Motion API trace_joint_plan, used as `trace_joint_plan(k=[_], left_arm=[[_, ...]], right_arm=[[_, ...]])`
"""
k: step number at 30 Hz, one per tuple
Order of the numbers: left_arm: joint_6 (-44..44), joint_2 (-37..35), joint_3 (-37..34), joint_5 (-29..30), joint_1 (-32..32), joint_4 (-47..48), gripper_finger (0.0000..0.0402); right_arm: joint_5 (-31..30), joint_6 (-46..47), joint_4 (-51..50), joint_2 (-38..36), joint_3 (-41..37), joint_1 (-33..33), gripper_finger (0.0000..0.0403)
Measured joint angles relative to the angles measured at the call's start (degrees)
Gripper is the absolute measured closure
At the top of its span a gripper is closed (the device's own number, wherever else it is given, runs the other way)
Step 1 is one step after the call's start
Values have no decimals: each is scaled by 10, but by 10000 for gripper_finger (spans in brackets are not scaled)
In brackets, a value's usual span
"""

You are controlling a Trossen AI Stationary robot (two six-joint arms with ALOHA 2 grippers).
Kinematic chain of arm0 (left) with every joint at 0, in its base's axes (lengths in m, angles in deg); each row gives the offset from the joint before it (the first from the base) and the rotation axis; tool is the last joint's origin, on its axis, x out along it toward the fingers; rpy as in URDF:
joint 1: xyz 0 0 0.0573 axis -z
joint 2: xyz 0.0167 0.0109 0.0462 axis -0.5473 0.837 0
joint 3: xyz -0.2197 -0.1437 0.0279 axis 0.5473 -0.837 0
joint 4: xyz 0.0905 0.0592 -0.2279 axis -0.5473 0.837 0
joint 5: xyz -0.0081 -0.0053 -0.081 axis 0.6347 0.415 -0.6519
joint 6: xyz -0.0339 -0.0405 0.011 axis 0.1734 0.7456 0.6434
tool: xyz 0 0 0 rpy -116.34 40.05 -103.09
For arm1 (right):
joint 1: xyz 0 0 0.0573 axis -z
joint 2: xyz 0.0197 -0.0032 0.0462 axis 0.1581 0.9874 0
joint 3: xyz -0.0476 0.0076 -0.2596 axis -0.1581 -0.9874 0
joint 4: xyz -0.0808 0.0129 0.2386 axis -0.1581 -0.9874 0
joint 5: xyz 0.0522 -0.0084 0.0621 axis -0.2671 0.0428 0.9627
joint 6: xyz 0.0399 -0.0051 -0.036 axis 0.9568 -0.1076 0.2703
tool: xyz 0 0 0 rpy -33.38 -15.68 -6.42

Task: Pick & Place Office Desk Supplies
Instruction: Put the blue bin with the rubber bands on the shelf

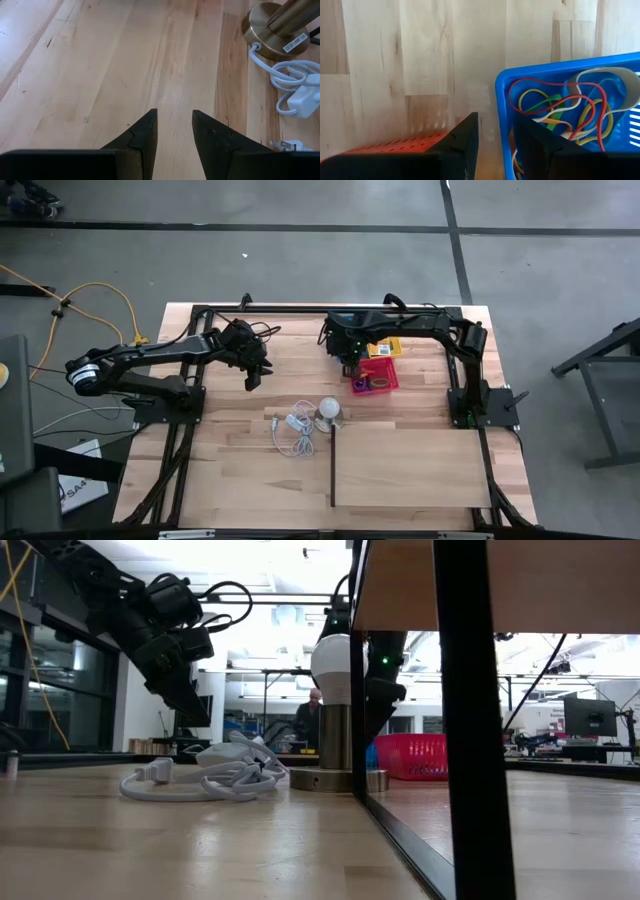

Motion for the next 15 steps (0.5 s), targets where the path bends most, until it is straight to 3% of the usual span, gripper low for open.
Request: trace_joint_plan(k=[10, 15], left_arm=[[0, 0, 0, 0, 0, 0, 284], [0, 0, 0, 0, 0, 0, 284]], right_arm=[[-2, -5, 32, 0, -18, 0, 296], [-2, -9, 41, 0, -18, 1, 329]])
